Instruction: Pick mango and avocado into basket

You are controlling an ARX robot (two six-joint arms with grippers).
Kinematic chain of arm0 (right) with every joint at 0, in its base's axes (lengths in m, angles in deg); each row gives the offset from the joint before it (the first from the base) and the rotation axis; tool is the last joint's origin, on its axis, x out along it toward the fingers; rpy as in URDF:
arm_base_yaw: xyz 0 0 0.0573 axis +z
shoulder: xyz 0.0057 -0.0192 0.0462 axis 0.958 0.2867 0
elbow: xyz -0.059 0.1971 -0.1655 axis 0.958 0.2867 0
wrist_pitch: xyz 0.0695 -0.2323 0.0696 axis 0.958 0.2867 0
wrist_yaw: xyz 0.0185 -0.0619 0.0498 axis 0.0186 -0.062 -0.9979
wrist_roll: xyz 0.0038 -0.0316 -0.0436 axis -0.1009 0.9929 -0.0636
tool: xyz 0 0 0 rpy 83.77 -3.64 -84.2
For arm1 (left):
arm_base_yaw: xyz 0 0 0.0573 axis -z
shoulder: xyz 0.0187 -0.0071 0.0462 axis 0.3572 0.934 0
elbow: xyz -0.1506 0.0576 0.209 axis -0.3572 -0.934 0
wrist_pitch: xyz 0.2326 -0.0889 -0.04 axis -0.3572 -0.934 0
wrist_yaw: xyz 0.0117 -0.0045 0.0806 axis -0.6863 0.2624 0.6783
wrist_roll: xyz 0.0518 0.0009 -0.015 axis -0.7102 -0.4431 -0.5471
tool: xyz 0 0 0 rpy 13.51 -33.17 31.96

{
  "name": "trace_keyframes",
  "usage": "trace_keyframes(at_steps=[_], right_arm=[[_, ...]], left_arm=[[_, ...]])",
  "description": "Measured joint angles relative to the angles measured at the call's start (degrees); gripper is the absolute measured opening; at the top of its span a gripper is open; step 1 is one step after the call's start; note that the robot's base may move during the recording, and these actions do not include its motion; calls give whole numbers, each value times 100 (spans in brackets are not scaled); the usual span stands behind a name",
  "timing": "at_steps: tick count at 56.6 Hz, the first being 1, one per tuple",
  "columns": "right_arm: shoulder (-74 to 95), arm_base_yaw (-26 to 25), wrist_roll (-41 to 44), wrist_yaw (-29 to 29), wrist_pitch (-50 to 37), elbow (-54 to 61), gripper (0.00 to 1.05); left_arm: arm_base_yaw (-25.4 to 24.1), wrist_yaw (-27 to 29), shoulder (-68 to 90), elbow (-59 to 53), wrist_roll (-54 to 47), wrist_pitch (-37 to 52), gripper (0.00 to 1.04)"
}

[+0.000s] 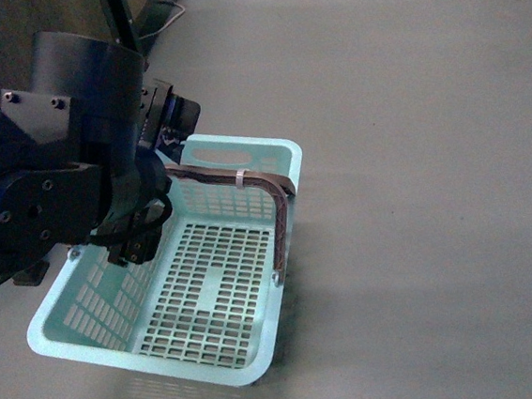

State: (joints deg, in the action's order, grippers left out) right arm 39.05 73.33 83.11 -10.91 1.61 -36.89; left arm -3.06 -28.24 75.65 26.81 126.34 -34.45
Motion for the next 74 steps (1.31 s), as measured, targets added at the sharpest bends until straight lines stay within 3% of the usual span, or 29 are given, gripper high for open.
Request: trace_keyframes(at_steps=[21, 39, 46, 59, 74], right_arm=[[0, 0, 0, 0, 0, 0, 97], [0, 0, 0, 2, 0, 0, 97], [0, 0, 0, 0, 0, 0, 97], [0, 0, 0, 2, 0, 0, 97], [0, 0, 0, 0, 0, 0, 97]], left_arm=[[-175, 258, 1040, 1526, 90, -568, 97], [-271, 413, 1257, 2046, 219, -1403, 27], [-289, 203, 1069, 1759, 649, -1397, 10], [-363, -79, -356, 398, 693, -1488, 7], [-927, -380, -3248, -918, 761, -2238, 7]])
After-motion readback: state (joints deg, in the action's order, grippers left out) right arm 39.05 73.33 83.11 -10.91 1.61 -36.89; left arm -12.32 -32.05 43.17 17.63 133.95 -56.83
